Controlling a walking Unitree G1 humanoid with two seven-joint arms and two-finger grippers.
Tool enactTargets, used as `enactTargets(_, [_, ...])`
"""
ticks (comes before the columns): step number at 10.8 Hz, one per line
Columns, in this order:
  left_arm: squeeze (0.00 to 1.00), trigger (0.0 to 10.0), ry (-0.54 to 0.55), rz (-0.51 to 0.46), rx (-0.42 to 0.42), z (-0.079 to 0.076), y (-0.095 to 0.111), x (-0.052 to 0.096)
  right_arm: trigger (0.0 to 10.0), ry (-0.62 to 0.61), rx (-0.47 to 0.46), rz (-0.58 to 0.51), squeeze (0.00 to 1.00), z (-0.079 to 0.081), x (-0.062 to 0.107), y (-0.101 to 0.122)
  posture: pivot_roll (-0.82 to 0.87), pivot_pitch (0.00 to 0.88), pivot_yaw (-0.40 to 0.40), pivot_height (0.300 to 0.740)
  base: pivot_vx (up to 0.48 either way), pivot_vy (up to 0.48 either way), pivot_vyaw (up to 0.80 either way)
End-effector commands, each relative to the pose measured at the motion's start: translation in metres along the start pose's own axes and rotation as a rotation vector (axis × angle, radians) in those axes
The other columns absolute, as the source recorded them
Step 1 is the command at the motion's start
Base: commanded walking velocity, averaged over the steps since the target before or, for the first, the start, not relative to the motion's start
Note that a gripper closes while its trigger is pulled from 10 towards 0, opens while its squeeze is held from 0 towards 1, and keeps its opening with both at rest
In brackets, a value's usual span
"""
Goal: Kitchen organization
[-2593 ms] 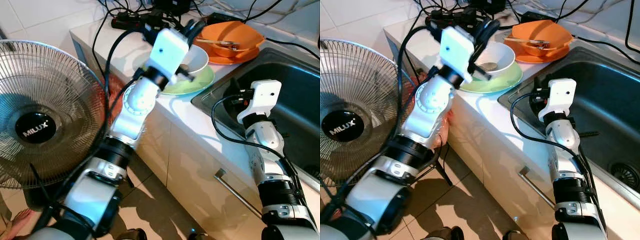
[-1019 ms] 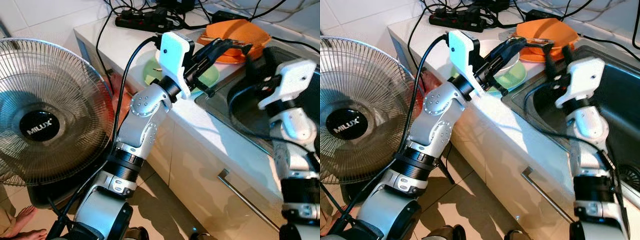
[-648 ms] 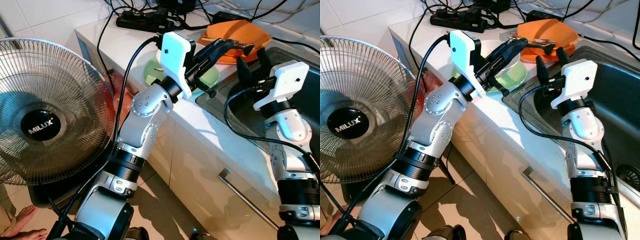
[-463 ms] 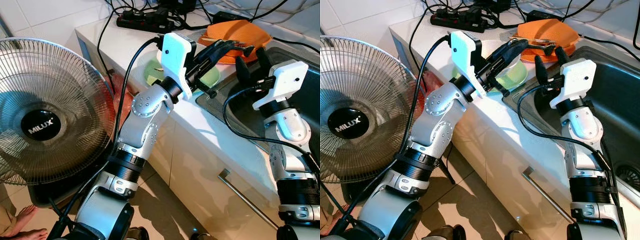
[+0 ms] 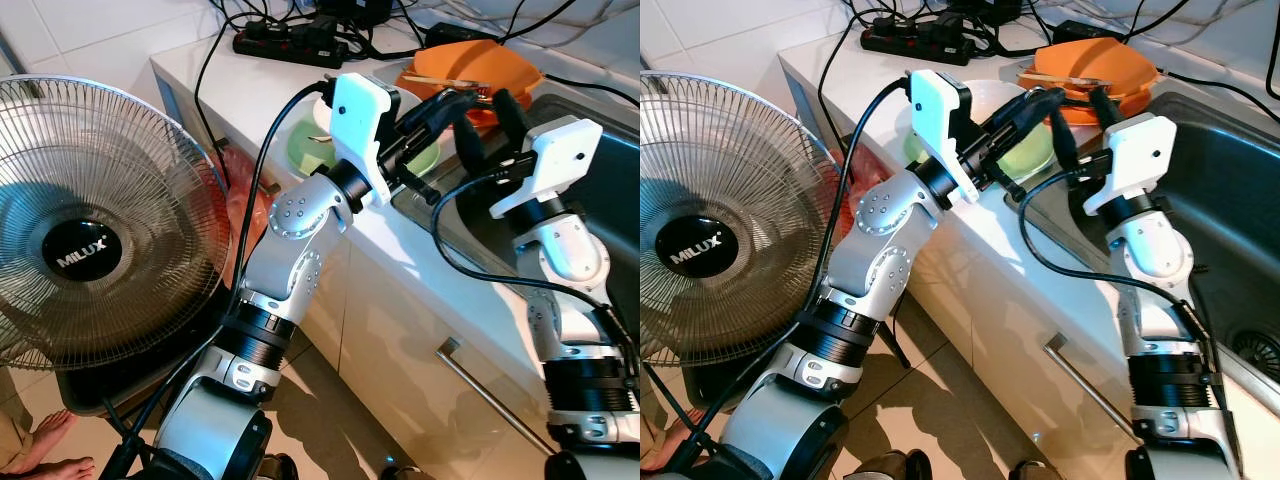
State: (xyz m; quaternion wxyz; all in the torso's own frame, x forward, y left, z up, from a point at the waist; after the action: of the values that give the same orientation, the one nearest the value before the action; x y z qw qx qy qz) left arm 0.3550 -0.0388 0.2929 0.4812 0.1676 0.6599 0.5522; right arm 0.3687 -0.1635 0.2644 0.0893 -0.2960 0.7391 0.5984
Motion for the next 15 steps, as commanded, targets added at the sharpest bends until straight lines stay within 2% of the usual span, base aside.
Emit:
enactTargets(1, [0.0,10.0,-0.023,-0.005,0.002,-0.006,0.002,0.0,10.0,0.011,-0.009,-0.016,0.0,0.004,-0.003,0.005,-0.04,0.116,0.074,0.74,0.0,0.0,0.0])
enactTargets(8, [0.0,10.0,-0.065,0.017,0.023,-0.019,-0.006,-0.001,10.0,-0.004,-0.018,0.001,0.0,0.007,-0.005,0.001,-0.04,0.115,0.074,0.74,0.0,0.0,0.0])
enactTargets(9, [0.0,10.0,-0.068,0.019,0.024,-0.019,-0.006,-0.001,4.3,-0.008,-0.017,0.0,0.0,0.007,-0.005,0.001,-0.04,0.115,0.074,0.74,0.0,0.0,0.0])
enactTargets(10, [0.0,10.0,-0.068,0.021,0.024,-0.02,-0.006,-0.001,1.5,-0.008,-0.018,-0.001,0.0,0.007,-0.005,0.001,-0.04,0.114,0.075,0.74,0.0,0.0,0.0])
enactTargets(11, [0.0,10.0,-0.069,0.024,0.025,-0.02,-0.007,-0.001,0.0,-0.008,-0.019,-0.002,0.0,0.008,-0.005,0.0,-0.04,0.113,0.074,0.74,0.0,0.0,0.0])
enactTargets(15, [0.0,10.0,-0.071,0.029,0.024,-0.02,-0.008,0.0,0.0,-0.014,-0.014,-0.002,0.0,0.007,-0.005,0.0,-0.04,0.113,0.074,0.74,0.0,0.0,0.0])
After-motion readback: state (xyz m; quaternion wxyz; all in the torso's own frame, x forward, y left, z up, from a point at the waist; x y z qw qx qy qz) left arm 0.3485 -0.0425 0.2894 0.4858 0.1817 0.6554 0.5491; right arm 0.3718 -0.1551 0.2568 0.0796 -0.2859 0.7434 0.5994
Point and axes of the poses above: a point about 5 cm out from each wrist's last joint towards the gripper, its own x axis pointing back from the gripper into the wrist, its own y axis along the axis of the wrist's last joint, z = x × y, the point moved 5 cm from there along -x, pointing out of the wrist towards the gripper, and after that the axes turned 1 degree about x, right-handed, at the moved point
